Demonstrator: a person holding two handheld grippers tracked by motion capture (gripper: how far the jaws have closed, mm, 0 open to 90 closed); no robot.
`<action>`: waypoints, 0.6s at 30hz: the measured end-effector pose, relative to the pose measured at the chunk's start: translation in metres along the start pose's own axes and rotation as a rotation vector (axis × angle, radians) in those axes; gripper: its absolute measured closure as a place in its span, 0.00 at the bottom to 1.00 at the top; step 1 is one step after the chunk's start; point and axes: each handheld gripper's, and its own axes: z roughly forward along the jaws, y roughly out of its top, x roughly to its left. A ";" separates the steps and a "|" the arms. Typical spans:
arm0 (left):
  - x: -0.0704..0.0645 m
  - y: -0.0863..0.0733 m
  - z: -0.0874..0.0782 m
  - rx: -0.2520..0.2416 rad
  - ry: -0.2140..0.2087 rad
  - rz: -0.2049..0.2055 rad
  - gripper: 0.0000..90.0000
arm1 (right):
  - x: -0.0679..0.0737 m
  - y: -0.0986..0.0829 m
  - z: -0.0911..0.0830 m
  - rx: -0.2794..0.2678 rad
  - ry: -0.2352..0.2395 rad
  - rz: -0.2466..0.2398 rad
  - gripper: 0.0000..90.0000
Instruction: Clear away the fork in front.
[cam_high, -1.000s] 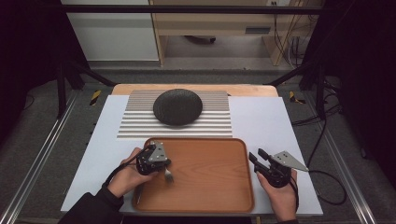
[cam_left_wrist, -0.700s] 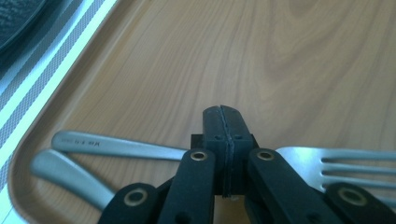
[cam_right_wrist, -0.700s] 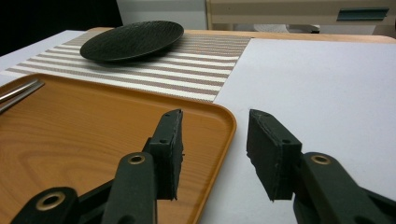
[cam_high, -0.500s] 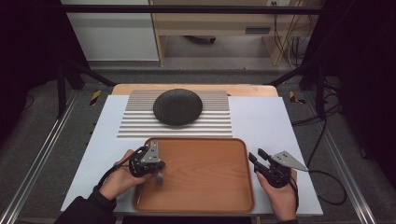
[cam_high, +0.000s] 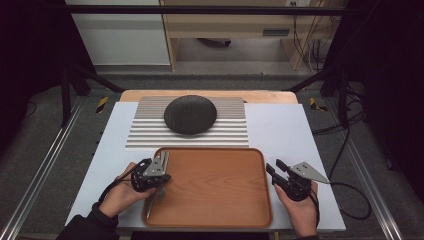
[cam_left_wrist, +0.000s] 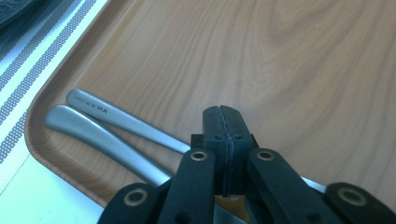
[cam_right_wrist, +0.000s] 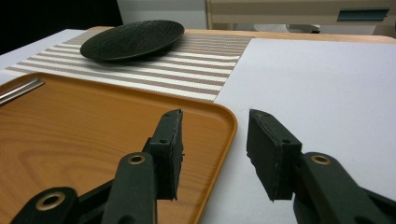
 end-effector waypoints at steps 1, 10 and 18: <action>0.000 0.000 0.000 -0.001 0.002 0.000 1.00 | 0.000 0.000 0.000 0.000 0.000 0.002 0.62; 0.010 -0.007 -0.015 -0.183 0.146 -0.045 1.00 | -0.001 0.000 0.000 -0.003 0.000 0.003 0.62; 0.017 -0.020 -0.030 -0.284 0.311 -0.026 0.99 | 0.000 0.000 0.000 -0.003 0.005 -0.004 0.61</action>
